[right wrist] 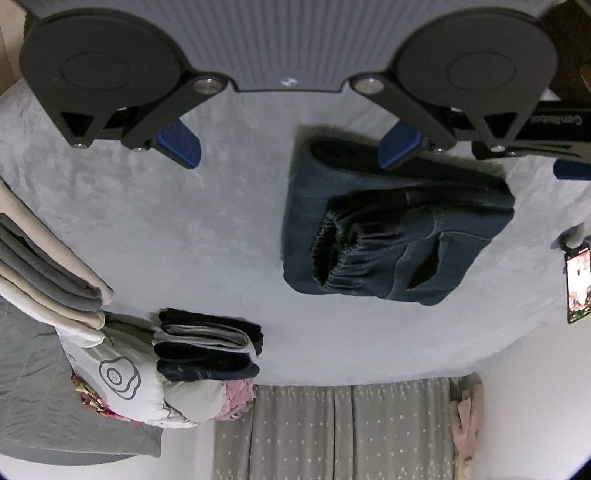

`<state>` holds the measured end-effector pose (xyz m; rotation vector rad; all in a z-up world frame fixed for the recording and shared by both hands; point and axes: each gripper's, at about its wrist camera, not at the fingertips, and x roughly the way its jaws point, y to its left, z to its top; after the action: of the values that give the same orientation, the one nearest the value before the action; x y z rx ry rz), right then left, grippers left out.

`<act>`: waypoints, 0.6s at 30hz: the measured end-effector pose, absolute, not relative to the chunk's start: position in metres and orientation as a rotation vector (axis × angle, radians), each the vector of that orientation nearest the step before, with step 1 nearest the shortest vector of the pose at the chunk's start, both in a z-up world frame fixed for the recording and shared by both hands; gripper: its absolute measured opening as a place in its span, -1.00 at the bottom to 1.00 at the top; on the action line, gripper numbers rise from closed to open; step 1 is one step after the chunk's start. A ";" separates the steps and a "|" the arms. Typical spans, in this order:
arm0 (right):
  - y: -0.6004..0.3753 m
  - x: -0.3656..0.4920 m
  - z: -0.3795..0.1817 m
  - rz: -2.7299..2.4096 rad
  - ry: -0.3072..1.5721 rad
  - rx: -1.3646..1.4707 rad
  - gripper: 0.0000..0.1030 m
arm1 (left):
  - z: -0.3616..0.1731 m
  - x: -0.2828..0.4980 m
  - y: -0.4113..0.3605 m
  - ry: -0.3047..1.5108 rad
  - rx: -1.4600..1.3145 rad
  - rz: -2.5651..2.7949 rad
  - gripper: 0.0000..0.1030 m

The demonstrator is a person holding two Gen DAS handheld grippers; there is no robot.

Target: Fold clothes

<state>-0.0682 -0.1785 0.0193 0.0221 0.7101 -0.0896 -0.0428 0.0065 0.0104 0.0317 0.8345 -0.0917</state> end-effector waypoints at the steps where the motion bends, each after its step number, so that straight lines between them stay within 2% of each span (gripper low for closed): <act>1: -0.177 -0.072 0.022 -0.088 0.706 0.022 1.00 | 0.012 -0.044 0.007 0.832 0.032 -0.090 0.98; 18: -0.167 -0.084 0.030 -0.054 0.685 0.015 1.00 | 0.016 -0.048 0.013 0.825 0.001 -0.072 0.98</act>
<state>-0.0835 -0.1672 0.0298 0.0151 0.6851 -0.0542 -0.0482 0.0129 0.0160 0.0007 0.8254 -0.0715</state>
